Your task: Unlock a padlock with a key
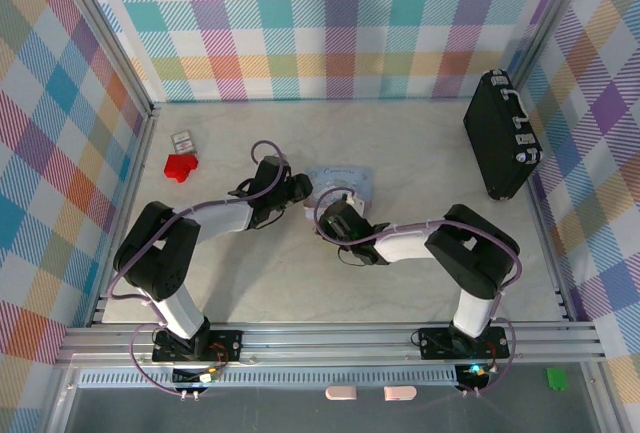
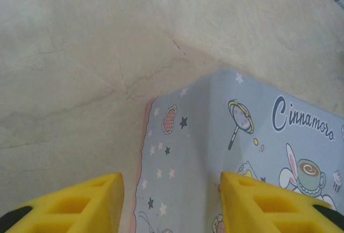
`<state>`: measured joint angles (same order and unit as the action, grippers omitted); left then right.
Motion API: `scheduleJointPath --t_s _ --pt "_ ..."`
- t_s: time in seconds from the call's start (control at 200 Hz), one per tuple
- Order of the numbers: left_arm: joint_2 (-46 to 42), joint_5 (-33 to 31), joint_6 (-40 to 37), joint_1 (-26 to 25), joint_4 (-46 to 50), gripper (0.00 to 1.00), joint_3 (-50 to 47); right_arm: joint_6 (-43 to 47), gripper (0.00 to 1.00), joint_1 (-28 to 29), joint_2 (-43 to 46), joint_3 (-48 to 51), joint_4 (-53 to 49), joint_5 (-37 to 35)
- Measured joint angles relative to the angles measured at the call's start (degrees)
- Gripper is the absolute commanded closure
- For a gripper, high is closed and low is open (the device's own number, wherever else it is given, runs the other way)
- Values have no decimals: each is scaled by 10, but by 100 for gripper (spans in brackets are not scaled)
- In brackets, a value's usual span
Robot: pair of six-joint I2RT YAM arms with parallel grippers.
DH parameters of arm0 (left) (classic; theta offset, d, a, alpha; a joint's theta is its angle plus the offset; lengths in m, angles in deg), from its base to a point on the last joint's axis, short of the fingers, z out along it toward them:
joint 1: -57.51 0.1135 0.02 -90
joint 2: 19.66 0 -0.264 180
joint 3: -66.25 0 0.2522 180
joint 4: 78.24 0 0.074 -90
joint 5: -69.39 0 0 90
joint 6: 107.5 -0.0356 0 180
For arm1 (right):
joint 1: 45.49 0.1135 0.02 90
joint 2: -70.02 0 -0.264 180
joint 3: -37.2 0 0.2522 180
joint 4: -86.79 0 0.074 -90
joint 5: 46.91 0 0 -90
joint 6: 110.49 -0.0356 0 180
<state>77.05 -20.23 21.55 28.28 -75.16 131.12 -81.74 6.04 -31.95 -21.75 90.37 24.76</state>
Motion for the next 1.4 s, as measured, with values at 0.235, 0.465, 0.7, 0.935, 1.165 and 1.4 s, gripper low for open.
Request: scheduleJointPath --t_s 0.235,0.465,0.7,0.935,1.165,1.4 --pt "-14 -30 7 0 3 52 -12 -13 87 3 -4 -14 -9 -14" --pt "-32 -63 30 -9 -3 52 -35 -20 96 3 21 25 23 -13" --pt "-37 -109 43 -35 -4 52 -41 -43 99 2 34 38 24 -8" --pt "-45 -154 62 -72 -4 52 -53 -63 100 -23 46 66 54 35" --pt "-68 -205 77 -106 -24 52 -91 -69 100 -47 46 66 58 78" --pt "-66 -204 76 -108 -35 51 -94 -72 100 -78 48 82 81 136"
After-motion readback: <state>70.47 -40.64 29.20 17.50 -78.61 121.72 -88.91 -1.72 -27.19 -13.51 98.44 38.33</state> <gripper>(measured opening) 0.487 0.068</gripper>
